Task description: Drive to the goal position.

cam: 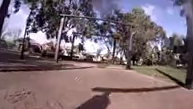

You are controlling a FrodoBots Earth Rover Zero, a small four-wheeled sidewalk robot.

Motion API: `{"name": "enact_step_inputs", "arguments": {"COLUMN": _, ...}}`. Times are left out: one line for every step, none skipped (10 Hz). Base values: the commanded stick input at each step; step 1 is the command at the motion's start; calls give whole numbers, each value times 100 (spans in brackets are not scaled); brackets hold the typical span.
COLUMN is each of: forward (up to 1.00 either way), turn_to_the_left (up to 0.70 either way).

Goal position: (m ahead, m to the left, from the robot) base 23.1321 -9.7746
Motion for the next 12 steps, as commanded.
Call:
{"name": "enact_step_inputs", "arguments": {"forward": 100, "turn_to_the_left": 40}}
{"name": "enact_step_inputs", "arguments": {"forward": 100, "turn_to_the_left": 40}}
{"name": "enact_step_inputs", "arguments": {"forward": 100, "turn_to_the_left": 40}}
{"name": "enact_step_inputs", "arguments": {"forward": 100, "turn_to_the_left": 40}}
{"name": "enact_step_inputs", "arguments": {"forward": 100, "turn_to_the_left": 0}}
{"name": "enact_step_inputs", "arguments": {"forward": 100, "turn_to_the_left": 0}}
{"name": "enact_step_inputs", "arguments": {"forward": 100, "turn_to_the_left": 0}}
{"name": "enact_step_inputs", "arguments": {"forward": 100, "turn_to_the_left": 0}}
{"name": "enact_step_inputs", "arguments": {"forward": 100, "turn_to_the_left": 0}}
{"name": "enact_step_inputs", "arguments": {"forward": 100, "turn_to_the_left": 0}}
{"name": "enact_step_inputs", "arguments": {"forward": 100, "turn_to_the_left": 0}}
{"name": "enact_step_inputs", "arguments": {"forward": 100, "turn_to_the_left": 0}}
